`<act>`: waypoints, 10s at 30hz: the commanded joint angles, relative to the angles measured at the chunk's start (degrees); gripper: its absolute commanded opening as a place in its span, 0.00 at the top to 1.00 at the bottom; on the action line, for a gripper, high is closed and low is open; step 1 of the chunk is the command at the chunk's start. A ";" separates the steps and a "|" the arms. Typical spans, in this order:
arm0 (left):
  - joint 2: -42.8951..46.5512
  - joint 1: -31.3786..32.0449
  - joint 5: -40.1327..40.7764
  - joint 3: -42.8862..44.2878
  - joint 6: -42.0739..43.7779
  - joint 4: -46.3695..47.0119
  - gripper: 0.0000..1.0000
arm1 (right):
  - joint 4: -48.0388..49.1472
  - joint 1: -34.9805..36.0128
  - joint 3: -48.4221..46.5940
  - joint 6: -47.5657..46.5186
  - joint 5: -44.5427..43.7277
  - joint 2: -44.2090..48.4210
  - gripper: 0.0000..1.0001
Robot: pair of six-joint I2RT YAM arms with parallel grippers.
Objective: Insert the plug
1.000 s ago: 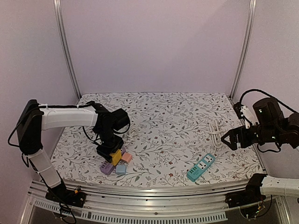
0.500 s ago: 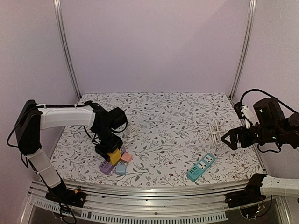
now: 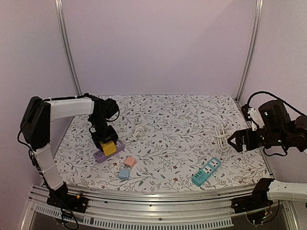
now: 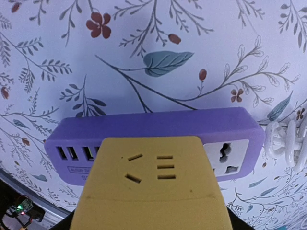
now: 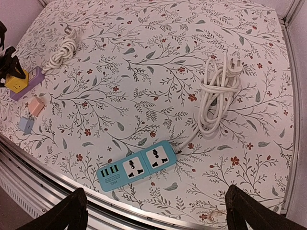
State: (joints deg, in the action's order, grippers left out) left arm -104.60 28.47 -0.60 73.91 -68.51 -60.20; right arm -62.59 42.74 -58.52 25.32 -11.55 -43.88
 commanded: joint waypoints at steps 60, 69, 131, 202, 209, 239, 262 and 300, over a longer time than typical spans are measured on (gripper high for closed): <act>12.68 10.61 15.32 11.29 35.90 -3.88 0.06 | 3.72 0.14 -5.59 0.09 -6.04 -12.39 0.01; 13.45 8.34 12.24 8.62 27.08 -3.93 0.33 | 4.51 0.16 -4.68 1.34 -4.64 -13.25 0.01; 5.10 -0.41 5.91 -7.84 24.63 2.73 0.52 | -0.94 0.13 -1.86 8.30 -7.13 -9.00 0.01; -3.67 25.85 6.36 -5.79 40.53 13.62 0.55 | -2.82 0.20 -4.63 7.23 -4.97 -9.50 0.01; 1.04 26.03 4.17 -3.64 41.60 13.14 0.91 | -2.68 0.09 -5.98 7.25 -4.49 -10.94 0.01; 6.99 33.51 -2.29 14.29 64.56 27.91 1.00 | 10.56 -1.32 -16.10 9.71 44.18 -33.71 0.06; 3.69 35.68 -1.80 19.34 70.68 25.83 1.00 | 24.70 -5.71 -16.32 25.90 58.57 -43.17 0.14; -1.75 35.80 -8.07 23.76 70.71 24.82 0.02 | 13.92 -5.72 -16.94 21.08 55.01 -43.48 1.00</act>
State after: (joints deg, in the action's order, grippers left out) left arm -106.98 63.57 -7.49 97.56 2.90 -38.00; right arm -47.44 37.21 -74.72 45.82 46.72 -88.18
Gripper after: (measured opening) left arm 0.654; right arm 0.293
